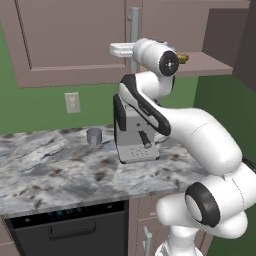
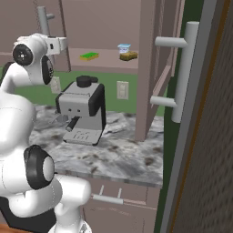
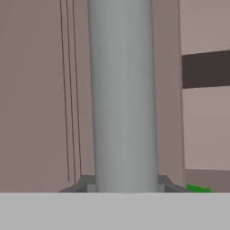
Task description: Pick the sponge and sponge from the cabinet and place them on the counter.
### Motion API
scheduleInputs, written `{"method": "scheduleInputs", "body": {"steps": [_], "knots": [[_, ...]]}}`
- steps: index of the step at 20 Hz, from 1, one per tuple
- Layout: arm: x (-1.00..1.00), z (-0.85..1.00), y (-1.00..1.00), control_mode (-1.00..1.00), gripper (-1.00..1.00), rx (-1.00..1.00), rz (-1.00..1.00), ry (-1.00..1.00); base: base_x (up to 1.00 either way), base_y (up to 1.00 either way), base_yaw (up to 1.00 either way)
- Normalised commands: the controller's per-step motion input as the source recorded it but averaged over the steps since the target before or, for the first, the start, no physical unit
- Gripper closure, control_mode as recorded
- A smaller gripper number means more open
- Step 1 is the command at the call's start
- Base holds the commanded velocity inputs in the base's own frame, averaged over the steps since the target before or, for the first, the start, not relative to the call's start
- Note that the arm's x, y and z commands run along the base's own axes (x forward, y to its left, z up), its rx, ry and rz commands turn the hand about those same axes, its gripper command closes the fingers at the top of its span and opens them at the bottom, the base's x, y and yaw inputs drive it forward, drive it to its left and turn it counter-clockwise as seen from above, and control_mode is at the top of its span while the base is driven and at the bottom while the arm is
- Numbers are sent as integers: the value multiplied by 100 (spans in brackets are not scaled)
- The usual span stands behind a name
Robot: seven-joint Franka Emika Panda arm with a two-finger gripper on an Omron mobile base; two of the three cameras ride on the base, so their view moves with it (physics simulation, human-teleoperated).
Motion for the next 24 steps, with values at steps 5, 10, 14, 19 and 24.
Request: {"method": "scheduleInputs", "body": {"steps": [5, 10, 14, 19, 24], "knots": [[-27, 10, 0, -100, 100, -3, 0, 18, 0, 0, 0], [-29, 8, 0, -100, 100, -4, 0, 18, 0, 0, 0], [-27, 6, 0, -100, 100, -5, 0, 18, 0, 0, 0], [-29, 3, 0, -100, 100, -4, 0, 14, 0, 0, 0], [-34, 0, 2, -100, 100, -3, 0, 10, 0, 0, 0]]}}
